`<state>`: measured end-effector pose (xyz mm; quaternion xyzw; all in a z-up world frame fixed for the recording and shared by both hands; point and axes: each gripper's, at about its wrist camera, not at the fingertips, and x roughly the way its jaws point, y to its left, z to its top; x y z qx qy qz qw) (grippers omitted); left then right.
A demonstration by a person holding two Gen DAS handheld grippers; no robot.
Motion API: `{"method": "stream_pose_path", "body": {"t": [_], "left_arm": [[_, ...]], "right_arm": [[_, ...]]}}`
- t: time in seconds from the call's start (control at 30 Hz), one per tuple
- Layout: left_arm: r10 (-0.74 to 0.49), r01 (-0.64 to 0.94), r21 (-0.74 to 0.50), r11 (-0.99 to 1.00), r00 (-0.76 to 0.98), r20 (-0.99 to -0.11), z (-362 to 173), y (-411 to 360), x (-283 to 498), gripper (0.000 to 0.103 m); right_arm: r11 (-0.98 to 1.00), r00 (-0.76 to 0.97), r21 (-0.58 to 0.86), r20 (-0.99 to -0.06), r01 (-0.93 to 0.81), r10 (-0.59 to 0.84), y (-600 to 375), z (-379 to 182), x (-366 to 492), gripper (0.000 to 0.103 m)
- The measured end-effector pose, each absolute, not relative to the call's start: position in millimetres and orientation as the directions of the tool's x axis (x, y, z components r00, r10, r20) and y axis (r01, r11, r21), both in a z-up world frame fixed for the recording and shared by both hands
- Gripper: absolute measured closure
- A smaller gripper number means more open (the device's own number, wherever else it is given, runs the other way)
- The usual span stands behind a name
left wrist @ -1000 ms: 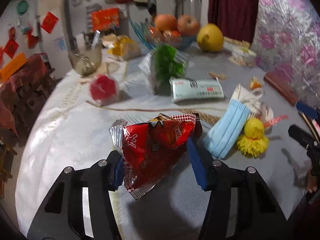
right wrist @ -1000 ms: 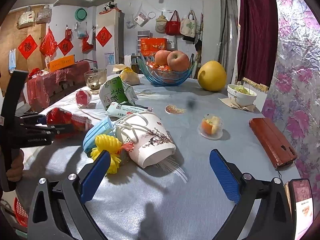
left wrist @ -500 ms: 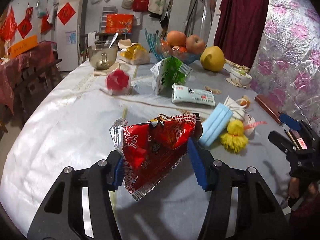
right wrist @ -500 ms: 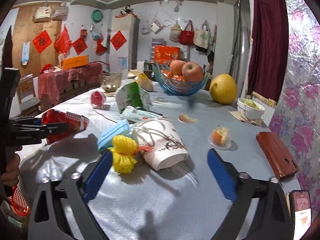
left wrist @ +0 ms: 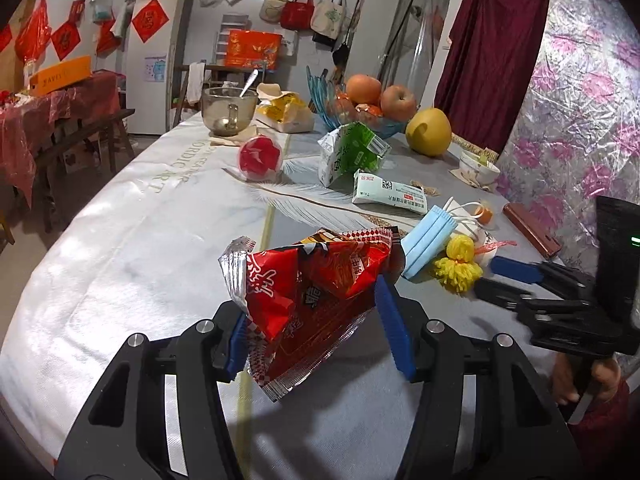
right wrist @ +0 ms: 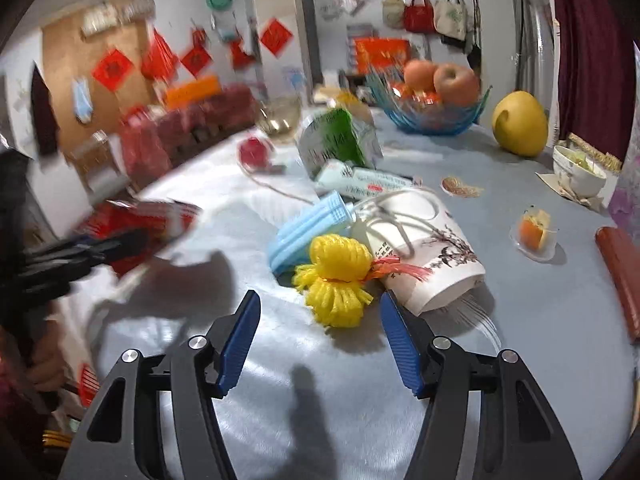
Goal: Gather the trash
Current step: 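Grasp the yellow yarn ball with the right gripper and lift it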
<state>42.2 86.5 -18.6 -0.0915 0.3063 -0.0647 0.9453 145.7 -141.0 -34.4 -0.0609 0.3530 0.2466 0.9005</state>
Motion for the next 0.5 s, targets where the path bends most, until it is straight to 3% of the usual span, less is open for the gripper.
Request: {"method": "stream_pose_path", "body": {"t": [0.13,0.2,0.5], "left_arm": [[-0.173,0.058,-0.218,0.974,0.812,-0.557,-16,93,33,0.046],[-0.17,0.051,-0.223,0.974,0.814,-0.556,-16,96,29,0.046],[-0.15,0.017,-0.251,0.968,0.84,-0.522,-1,119,-9,0.046]], "right_arm": [[0.903,0.606,0.049,-0.725,-0.427,0.326,-130,-43,167,0.043],[0.906,0.592,0.062,-0.738,-0.419,0.324,-131,-48,172,0.08],[0.881,0.695,0.188,-0.552,-0.435,0.461,-163,4,111,0.081]]}}
